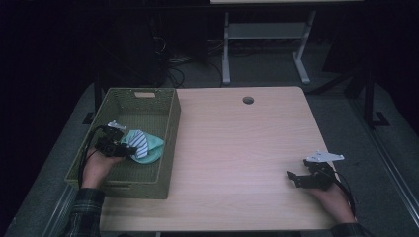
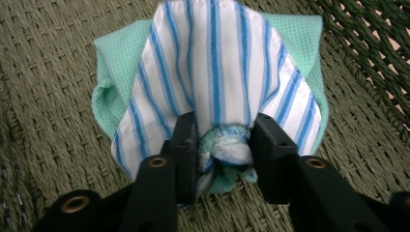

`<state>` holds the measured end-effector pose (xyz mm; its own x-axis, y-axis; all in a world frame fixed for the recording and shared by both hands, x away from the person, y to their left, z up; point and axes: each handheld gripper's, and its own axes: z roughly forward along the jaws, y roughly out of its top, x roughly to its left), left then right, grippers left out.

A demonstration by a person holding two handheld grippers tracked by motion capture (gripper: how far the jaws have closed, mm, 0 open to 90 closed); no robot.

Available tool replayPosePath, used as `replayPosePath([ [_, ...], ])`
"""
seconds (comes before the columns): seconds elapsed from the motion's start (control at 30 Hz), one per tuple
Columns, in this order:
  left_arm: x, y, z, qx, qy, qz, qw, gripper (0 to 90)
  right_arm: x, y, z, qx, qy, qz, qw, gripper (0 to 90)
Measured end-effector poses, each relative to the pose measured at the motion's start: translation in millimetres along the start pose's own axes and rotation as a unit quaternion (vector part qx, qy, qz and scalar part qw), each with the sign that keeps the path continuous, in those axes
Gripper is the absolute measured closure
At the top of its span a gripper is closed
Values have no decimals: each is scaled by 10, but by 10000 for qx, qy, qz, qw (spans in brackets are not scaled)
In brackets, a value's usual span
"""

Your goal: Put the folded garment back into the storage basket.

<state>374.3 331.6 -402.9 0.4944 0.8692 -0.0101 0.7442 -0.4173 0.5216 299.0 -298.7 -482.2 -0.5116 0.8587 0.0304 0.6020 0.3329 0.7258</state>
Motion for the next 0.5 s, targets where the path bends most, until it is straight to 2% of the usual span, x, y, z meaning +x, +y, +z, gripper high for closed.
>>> replayPosePath([
  [0.13,18,0,-7,-64,5,-40,10000,519,0,0,0,0,0,2,10000,154],
  [0.27,23,2,-37,-230,61,-86,9997,414,0,0,0,1,-1,3,10000,154],
  [0.4,34,0,-66,-365,31,-115,9993,325,0,0,0,0,0,2,10000,154],
  [0.5,38,0,-72,-376,-6,-141,9992,255,0,0,0,0,-1,0,10000,154],
])
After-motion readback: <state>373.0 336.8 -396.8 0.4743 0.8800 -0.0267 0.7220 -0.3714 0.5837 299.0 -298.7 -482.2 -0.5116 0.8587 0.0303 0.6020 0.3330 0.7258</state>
